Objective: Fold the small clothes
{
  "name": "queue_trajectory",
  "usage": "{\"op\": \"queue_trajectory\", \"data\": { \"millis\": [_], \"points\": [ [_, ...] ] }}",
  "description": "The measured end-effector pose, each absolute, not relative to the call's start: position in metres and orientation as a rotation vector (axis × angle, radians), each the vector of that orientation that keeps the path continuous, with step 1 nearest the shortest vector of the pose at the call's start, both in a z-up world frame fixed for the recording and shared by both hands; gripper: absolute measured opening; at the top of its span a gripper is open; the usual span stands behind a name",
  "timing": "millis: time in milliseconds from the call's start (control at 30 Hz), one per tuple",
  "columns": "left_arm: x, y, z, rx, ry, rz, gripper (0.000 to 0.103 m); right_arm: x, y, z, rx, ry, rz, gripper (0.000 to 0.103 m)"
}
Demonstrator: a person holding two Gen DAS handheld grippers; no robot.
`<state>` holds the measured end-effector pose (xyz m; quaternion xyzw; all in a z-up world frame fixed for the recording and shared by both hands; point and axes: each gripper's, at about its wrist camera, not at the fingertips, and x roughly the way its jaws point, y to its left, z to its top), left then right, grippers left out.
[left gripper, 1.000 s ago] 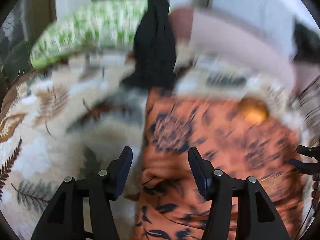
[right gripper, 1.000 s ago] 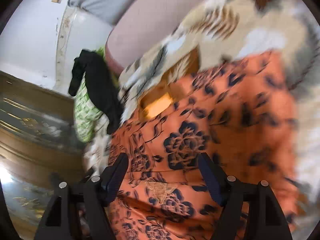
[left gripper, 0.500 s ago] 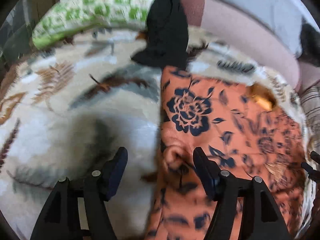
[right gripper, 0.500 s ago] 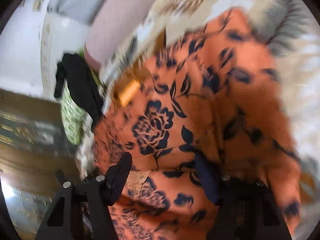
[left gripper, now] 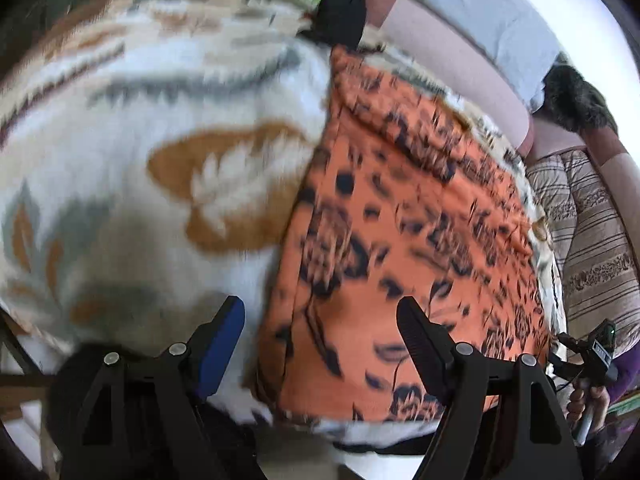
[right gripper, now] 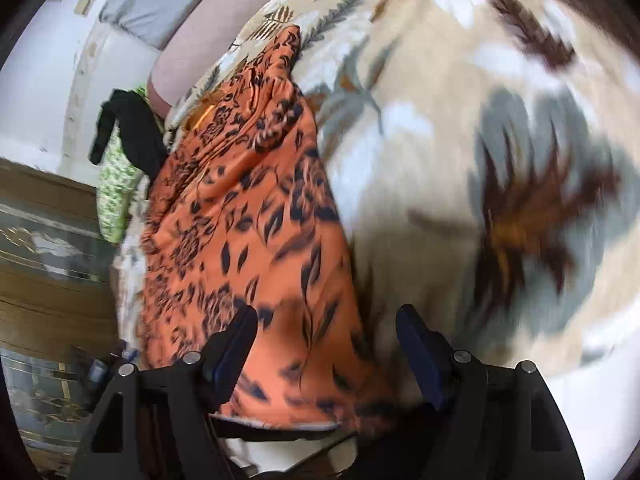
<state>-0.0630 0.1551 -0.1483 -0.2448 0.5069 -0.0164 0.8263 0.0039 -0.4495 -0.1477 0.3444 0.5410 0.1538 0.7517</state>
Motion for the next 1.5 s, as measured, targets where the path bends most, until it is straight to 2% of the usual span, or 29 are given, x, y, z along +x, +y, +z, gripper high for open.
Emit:
{"op": "queue_trajectory", "data": {
  "millis": [133, 200, 233, 300, 433, 500, 533, 567, 600, 667, 800, 867, 933, 1000, 1033, 1067, 1100, 1133, 1167, 1200, 1233, 1267, 1400, 1500],
  "points": [
    [-0.069, 0.153, -0.159, -0.575, 1.057, -0.016, 0.079, -0.003, -0.427, -0.153, 0.737, 1.185, 0.379, 0.074],
    [-0.073, 0.148, -0.156, -0.57, 1.059, -0.016, 0.077, -0.01, -0.426, -0.148, 0.795, 1.161, 0.403, 0.059],
    [-0.075, 0.147, -0.155, -0.578, 1.048, -0.032, 0.077, -0.01, -0.414, -0.145, 0.818, 1.139, 0.428, 0.04],
    [-0.076, 0.142, -0.154, -0.551, 1.031, -0.037, 0.077, -0.011, -0.407, -0.139, 0.767, 1.121, 0.427, 0.039],
    [-0.076, 0.142, -0.158, -0.541, 1.033, -0.022, 0.078, -0.002, -0.408, -0.167, 0.776, 1.225, 0.331, 0.041],
    [-0.076, 0.145, -0.16, -0.561, 1.037, -0.025, 0.078, -0.005, -0.41, -0.162, 0.785, 1.193, 0.355, 0.05],
    [-0.076, 0.146, -0.161, -0.567, 1.049, -0.02, 0.073, -0.006, -0.408, -0.161, 0.783, 1.183, 0.369, 0.05],
    [-0.075, 0.147, -0.161, -0.552, 1.061, 0.0, 0.045, -0.007, -0.409, -0.161, 0.782, 1.18, 0.371, 0.05],
    [-0.075, 0.148, -0.16, -0.527, 1.075, 0.02, 0.01, -0.008, -0.409, -0.161, 0.79, 1.179, 0.38, 0.048],
    [-0.079, 0.158, -0.158, -0.577, 1.069, 0.007, 0.008, -0.015, -0.411, -0.157, 0.819, 1.161, 0.404, 0.025],
    [-0.093, 0.154, -0.13, -0.536, 0.959, -0.01, 0.008, -0.018, -0.412, -0.147, 0.827, 1.113, 0.396, 0.022],
    [-0.09, 0.154, -0.138, -0.533, 0.981, 0.007, 0.01, -0.016, -0.415, -0.15, 0.828, 1.112, 0.374, 0.022],
    [-0.085, 0.156, -0.156, -0.554, 1.045, 0.034, 0.015, -0.016, -0.422, -0.16, 0.822, 1.145, 0.299, 0.025],
    [-0.084, 0.156, -0.165, -0.559, 1.055, 0.044, 0.03, -0.016, -0.424, -0.163, 0.865, 1.138, 0.344, 0.025],
    [-0.084, 0.153, -0.163, -0.552, 1.048, 0.035, 0.037, -0.017, -0.424, -0.161, 0.868, 1.133, 0.355, 0.033],
    [-0.082, 0.148, -0.161, -0.544, 1.044, 0.009, 0.054, -0.016, -0.421, -0.161, 0.87, 1.131, 0.375, 0.047],
    [-0.082, 0.145, -0.16, -0.53, 1.042, -0.001, 0.057, -0.015, -0.419, -0.16, 0.866, 1.127, 0.388, 0.05],
    [-0.081, 0.142, -0.159, -0.499, 1.046, 0.007, 0.052, -0.014, -0.417, -0.16, 0.845, 1.137, 0.38, 0.051],
    [-0.081, 0.139, -0.159, -0.467, 1.059, 0.018, 0.016, -0.011, -0.414, -0.16, 0.825, 1.15, 0.374, 0.047],
    [-0.081, 0.138, -0.158, -0.444, 1.073, 0.031, 0.009, -0.01, -0.41, -0.161, 0.824, 1.157, 0.376, 0.039],
    [-0.082, 0.142, -0.158, -0.478, 1.067, 0.016, 0.009, -0.01, -0.41, -0.162, 0.836, 1.159, 0.386, 0.012],
    [-0.084, 0.147, -0.156, -0.518, 1.059, 0.001, 0.008, -0.011, -0.407, -0.16, 0.846, 1.148, 0.389, 0.009],
    [-0.082, 0.151, -0.167, -0.525, 1.083, 0.03, 0.008, -0.01, -0.417, -0.162, 0.886, 1.133, 0.383, 0.009],
    [-0.084, 0.143, -0.15, -0.494, 1.041, 0.02, 0.008, -0.009, -0.425, -0.17, 0.931, 1.149, 0.364, 0.009]
  ]
}}
